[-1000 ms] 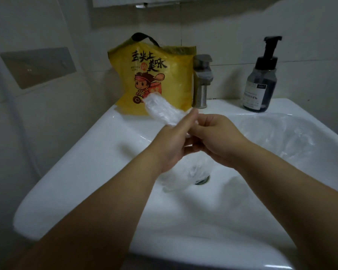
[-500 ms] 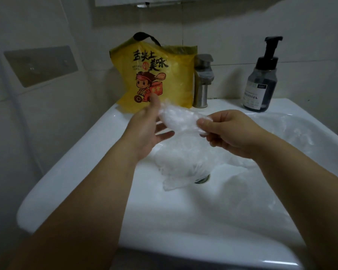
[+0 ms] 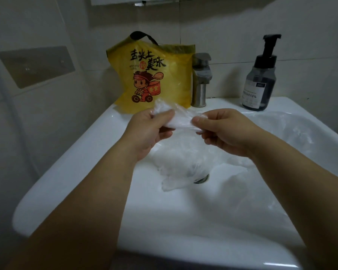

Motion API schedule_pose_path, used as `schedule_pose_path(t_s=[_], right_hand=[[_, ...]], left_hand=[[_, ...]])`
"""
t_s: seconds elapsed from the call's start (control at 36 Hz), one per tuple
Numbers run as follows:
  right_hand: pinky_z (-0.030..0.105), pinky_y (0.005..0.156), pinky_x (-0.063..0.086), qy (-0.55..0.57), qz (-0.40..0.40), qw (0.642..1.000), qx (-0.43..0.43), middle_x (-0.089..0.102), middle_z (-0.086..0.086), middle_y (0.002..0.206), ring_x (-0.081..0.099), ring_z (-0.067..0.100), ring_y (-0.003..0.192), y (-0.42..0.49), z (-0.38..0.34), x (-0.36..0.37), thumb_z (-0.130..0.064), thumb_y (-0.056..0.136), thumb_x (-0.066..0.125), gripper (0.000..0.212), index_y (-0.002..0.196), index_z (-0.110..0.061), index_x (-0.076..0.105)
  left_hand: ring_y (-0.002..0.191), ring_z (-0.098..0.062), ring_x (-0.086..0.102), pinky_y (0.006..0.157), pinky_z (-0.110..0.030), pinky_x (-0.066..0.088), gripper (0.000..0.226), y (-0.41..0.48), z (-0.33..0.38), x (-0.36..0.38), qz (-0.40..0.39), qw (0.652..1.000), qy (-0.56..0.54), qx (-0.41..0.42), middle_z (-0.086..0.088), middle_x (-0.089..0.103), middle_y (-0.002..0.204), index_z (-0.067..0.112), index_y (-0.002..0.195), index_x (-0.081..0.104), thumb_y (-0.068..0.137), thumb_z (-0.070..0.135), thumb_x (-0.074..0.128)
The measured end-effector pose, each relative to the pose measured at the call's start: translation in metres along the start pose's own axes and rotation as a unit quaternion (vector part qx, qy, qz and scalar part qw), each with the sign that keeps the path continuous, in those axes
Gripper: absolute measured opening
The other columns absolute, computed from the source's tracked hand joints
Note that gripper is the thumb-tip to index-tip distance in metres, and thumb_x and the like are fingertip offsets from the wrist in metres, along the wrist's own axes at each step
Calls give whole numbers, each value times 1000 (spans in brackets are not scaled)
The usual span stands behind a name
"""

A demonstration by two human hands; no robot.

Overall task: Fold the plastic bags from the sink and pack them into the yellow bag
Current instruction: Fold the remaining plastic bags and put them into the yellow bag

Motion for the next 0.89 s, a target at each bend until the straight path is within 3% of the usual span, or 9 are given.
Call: schedule_pose_path(t_s=[0.25, 0.42, 0.56, 0.69, 0.75, 0.81, 0.89], right_hand=[[17, 54, 49, -4, -25, 1000, 13, 60, 8, 72, 53, 11, 58, -3, -3, -16, -7, 89, 61, 13, 98, 0, 67], [17, 50, 49, 56, -44, 997, -9, 61, 5, 68, 54, 8, 54, -5, -9, -18, -1, 90, 56, 15, 97, -7, 67], [19, 48, 48, 87, -50, 994, -31, 60, 6, 62, 54, 11, 52, -4, -12, -17, 5, 89, 53, 19, 100, -4, 66], [21, 48, 49, 87, -35, 994, -59, 50, 14, 65, 55, 13, 49, -5, -14, -20, 9, 88, 51, 23, 85, -5, 68], [22, 47, 48, 81, -31, 994, -61, 51, 13, 62, 54, 14, 49, -4, -14, -20, 10, 88, 51, 30, 77, -7, 72], [22, 46, 48, 64, -30, 996, -61, 56, 10, 58, 54, 15, 50, -4, -13, -18, 11, 87, 51, 35, 70, -8, 74], [21, 47, 48, 37, -28, 997, -56, 58, 13, 62, 53, 17, 52, -4, -11, -16, 11, 87, 52, 25, 79, -4, 69]], left_hand=[[59, -5, 64, 56, -16, 53, 13, -10, 1, -5, -52, 994, 93, -4, 0, 68, 67, 10, 87, 66, 95, 11, 56], [56, -6, 64, 54, -15, 53, 23, -15, 10, 1, -95, 995, -21, -11, -1, 66, 60, 11, 96, 66, 97, -1, 47], [50, -8, 62, 49, -17, 53, 29, -14, 12, 2, -94, 992, -79, -30, -2, 63, 57, 7, 81, 61, 94, -9, 41], [50, -13, 61, 48, -20, 53, 32, -14, 14, -1, -85, 989, -109, -48, -5, 58, 53, 4, 74, 60, 93, -2, 34], [49, -13, 59, 47, -20, 52, 33, -14, 13, -1, -65, 993, -87, -38, -3, 54, 52, 5, 66, 60, 93, 4, 41], [49, -8, 56, 47, -18, 50, 27, -12, 10, -2, -33, 999, 3, -7, 2, 53, 52, 10, 65, 58, 92, 11, 58], [49, -3, 56, 50, -14, 49, 21, -10, 6, -2, -7, 996, 86, 29, 5, 58, 52, 12, 71, 55, 85, 10, 70]])
Point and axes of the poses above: each hand's wrist, its own y-axis towards the middle knuckle, its own x-axis out of the palm, z = x × y, the point moved 3 cm from there along y, towards the middle knuckle
